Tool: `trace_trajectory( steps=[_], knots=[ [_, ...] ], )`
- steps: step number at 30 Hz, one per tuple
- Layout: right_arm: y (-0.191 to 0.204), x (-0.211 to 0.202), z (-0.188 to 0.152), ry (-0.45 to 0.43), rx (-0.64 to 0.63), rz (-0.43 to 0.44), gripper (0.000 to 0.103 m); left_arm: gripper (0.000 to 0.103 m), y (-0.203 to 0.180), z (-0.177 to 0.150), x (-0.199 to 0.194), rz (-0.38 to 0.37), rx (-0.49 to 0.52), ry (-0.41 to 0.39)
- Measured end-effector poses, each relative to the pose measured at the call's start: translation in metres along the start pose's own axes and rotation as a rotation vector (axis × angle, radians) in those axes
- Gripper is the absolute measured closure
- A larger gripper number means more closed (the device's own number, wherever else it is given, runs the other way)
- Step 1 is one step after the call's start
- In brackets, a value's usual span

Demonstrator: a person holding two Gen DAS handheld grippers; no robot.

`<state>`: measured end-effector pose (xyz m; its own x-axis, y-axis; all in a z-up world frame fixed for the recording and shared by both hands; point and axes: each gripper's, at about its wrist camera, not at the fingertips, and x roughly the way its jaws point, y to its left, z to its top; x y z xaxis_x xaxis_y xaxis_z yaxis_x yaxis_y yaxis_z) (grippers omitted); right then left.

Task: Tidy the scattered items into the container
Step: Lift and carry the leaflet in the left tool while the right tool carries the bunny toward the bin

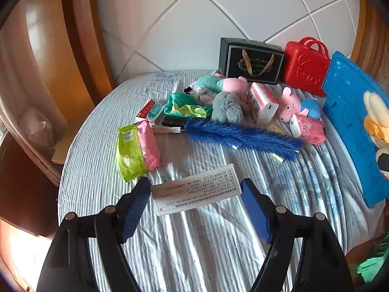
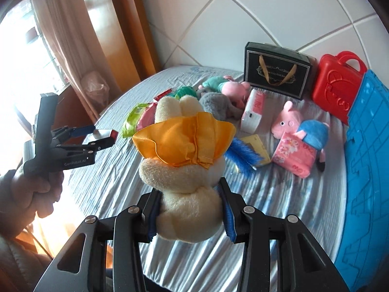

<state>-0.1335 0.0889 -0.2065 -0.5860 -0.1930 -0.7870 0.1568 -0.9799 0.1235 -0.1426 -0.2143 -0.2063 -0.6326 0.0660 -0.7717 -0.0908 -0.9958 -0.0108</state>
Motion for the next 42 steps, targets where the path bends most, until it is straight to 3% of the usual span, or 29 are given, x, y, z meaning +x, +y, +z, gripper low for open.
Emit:
trace_trajectory(
  steps=[14,25,42],
  knots=[
    [-0.054,-0.065,-0.006,-0.113,0.066,-0.052,0.061,0.028,-0.064,0.043,-0.04,0.013,0.067,-0.073],
    [-0.114,-0.121,-0.029,-0.166,0.106,-0.085,0.061,0.027,-0.146,0.069,-0.071,0.021,0.105,-0.101],
    [-0.195,-0.213,-0.046,-0.279,0.115,-0.048,0.061,0.028,-0.286,0.112,-0.133,-0.076,0.173,-0.229]
  ],
)
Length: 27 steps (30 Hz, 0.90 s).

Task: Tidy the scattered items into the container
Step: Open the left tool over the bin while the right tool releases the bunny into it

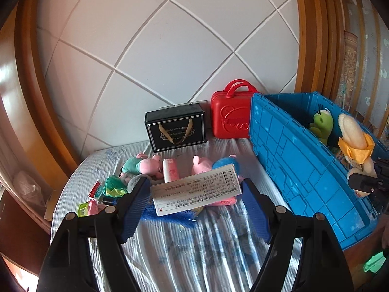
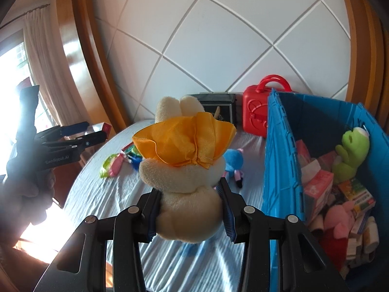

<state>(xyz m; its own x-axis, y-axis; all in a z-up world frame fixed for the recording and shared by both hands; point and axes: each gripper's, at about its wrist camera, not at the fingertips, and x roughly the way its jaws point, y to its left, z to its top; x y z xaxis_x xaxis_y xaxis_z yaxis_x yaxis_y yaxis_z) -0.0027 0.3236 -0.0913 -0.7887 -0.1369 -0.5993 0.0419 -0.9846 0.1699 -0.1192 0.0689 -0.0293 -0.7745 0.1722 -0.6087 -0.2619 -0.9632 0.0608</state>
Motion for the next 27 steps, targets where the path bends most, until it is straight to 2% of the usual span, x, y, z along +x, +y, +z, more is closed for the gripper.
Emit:
trace_trajectory(
  steps=[14,27],
  knots=[
    [-0.078,-0.061,-0.005,-0.073,0.079,-0.015,0.061,0.028,-0.119,0.04,0.005,-0.116,0.112,-0.034],
    [-0.159,-0.11,-0.027,-0.115,0.216,-0.17,0.061,0.028,-0.231,0.072,0.014,-0.285,0.257,-0.059]
  ],
)
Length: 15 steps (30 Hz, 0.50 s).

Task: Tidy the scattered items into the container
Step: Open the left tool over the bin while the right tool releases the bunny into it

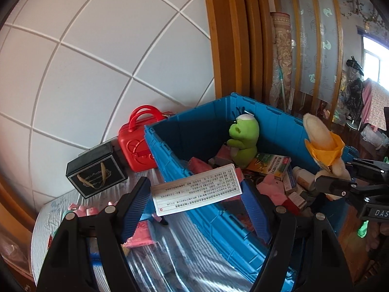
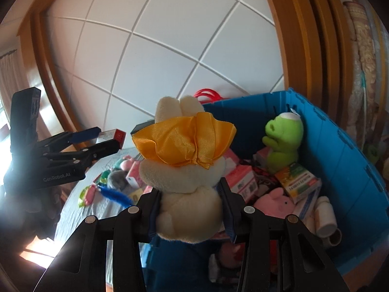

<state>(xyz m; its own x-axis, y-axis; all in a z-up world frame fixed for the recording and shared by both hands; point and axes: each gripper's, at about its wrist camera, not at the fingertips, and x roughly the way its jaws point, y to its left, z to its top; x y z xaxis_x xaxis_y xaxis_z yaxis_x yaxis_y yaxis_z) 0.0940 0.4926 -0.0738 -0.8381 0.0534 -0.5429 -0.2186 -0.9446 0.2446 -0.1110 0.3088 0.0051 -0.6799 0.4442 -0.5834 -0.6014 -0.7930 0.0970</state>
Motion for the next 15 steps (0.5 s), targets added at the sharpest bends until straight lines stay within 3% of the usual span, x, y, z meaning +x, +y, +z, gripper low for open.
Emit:
trace_trajectory(
  steps=[6,15],
  knots=[
    [-0.033,-0.017,0.0,-0.031,0.038,-0.1,0.061,0.028,-0.04,0.02,0.013,-0.074,0.062,-0.01],
    [-0.06,-0.026,-0.002,-0.023,0.067,-0.162,0.061,0.028,-0.08,0.038,0.023,-0.14,0.132,-0.024]
  ],
)
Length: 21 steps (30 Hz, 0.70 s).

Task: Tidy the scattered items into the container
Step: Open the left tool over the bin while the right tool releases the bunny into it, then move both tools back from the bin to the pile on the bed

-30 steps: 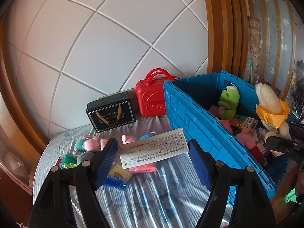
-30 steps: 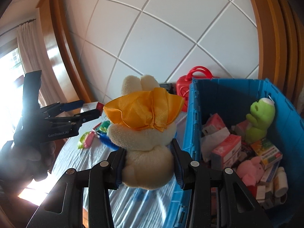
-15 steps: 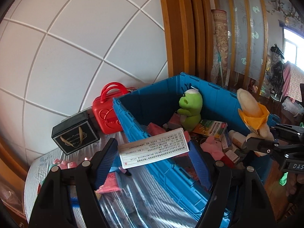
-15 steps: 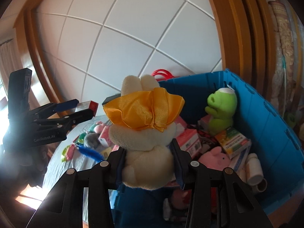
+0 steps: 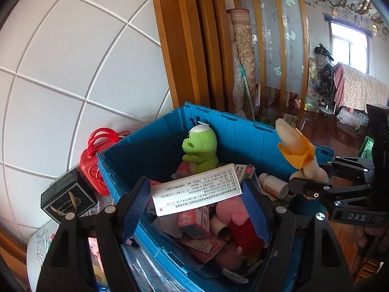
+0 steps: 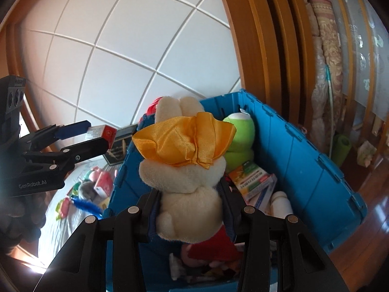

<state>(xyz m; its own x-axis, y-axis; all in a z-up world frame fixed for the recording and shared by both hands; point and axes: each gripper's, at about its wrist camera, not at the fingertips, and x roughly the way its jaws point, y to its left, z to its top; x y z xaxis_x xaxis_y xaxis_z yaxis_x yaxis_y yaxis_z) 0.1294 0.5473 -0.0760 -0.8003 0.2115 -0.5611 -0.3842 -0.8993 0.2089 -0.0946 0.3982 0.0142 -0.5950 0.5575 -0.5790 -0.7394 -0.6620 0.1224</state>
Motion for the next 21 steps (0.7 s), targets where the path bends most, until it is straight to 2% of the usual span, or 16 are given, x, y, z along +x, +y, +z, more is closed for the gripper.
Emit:
trace_trajectory(
  steps=[7,9,10,11,12,13,21],
  knots=[
    [-0.009,0.004,0.001,0.009,-0.005,-0.027,0.061,0.028,-0.01,0.01,0.005,-0.026,0.013,-0.016],
    [-0.01,0.003,0.002,0.001,-0.009,-0.032,0.057,0.026,-0.008,0.012,0.003,-0.042,-0.008,-0.034],
    [-0.01,0.003,0.002,-0.003,-0.014,-0.047,0.044,0.025,-0.007,0.013,0.003,-0.05,-0.018,-0.037],
    [-0.009,0.002,0.003,-0.01,-0.02,-0.066,0.015,0.017,-0.006,0.013,0.004,-0.054,-0.023,-0.034],
    [-0.009,0.001,0.003,-0.027,-0.021,-0.075,0.004,0.006,-0.005,0.013,0.005,-0.052,-0.029,-0.03],
    [-0.009,-0.001,0.003,-0.04,-0.018,-0.077,0.0,0.001,-0.003,0.012,0.006,-0.051,-0.039,-0.027],
    [-0.008,0.011,0.003,-0.009,-0.004,-0.077,0.0,0.0,0.012,0.001,0.005,-0.026,-0.079,-0.011]
  ],
)
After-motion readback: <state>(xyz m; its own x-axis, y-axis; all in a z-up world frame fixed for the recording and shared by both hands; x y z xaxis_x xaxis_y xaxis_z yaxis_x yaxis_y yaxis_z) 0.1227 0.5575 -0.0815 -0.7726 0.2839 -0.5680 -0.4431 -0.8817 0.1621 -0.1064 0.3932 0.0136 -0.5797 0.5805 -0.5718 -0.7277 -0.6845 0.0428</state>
